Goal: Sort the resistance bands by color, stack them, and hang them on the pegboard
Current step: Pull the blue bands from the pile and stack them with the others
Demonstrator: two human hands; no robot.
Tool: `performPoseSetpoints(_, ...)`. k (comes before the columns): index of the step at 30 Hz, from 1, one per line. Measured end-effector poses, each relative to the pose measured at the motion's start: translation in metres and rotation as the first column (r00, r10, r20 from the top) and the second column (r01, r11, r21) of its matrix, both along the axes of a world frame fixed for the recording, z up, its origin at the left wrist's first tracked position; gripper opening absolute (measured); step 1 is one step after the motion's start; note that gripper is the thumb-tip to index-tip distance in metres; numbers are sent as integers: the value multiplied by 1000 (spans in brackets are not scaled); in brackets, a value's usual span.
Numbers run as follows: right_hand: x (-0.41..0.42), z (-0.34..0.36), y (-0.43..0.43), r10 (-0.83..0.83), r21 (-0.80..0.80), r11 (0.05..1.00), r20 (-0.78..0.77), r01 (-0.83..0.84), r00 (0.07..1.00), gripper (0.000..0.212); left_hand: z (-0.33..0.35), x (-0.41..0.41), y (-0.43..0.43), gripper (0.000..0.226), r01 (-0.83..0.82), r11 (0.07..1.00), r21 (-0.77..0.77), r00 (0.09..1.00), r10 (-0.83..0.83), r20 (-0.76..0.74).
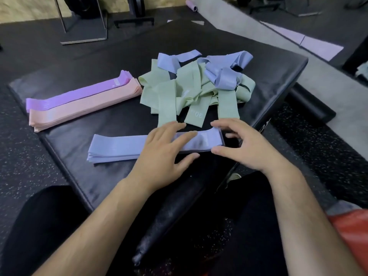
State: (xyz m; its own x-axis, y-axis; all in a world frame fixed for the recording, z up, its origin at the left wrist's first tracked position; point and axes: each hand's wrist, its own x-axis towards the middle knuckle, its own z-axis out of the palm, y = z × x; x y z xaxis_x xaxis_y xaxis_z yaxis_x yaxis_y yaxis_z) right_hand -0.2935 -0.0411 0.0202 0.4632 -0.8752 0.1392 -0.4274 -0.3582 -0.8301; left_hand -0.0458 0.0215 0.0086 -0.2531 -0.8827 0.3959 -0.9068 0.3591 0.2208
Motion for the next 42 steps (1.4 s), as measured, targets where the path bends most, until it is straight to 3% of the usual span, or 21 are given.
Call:
performPoseSetpoints(12,0,0,-10,17,-50,998,-127,-23,992,38,-11,-8,-12,38,-28,1000,11,999,28,-26)
performPoseSetpoints(16,4,1,-5,-8,-49,999,-60,5,998,33,-3,-9,-10,38,-31,998,50,999,32,-16)
performPoseSetpoints(22,18,3,-25,-266,-307,905,137,296,954,23,29,-30,-46,44,-33,999,42,997,36,-75)
performPoseSetpoints(26,20,1,-62,-383,-369,823,197,431,902,24,48,-56,-101,41,-13,998,62,993,20,-113)
performPoseSetpoints(34,14,-10,-96,-502,-334,753,267,567,823,22,55,-89,-170,52,-50,977,205,993,71,-93)
performPoseSetpoints(42,14,-20,-102,-532,-237,786,210,571,820,25,46,-97,-184,23,-75,975,208,978,113,-178)
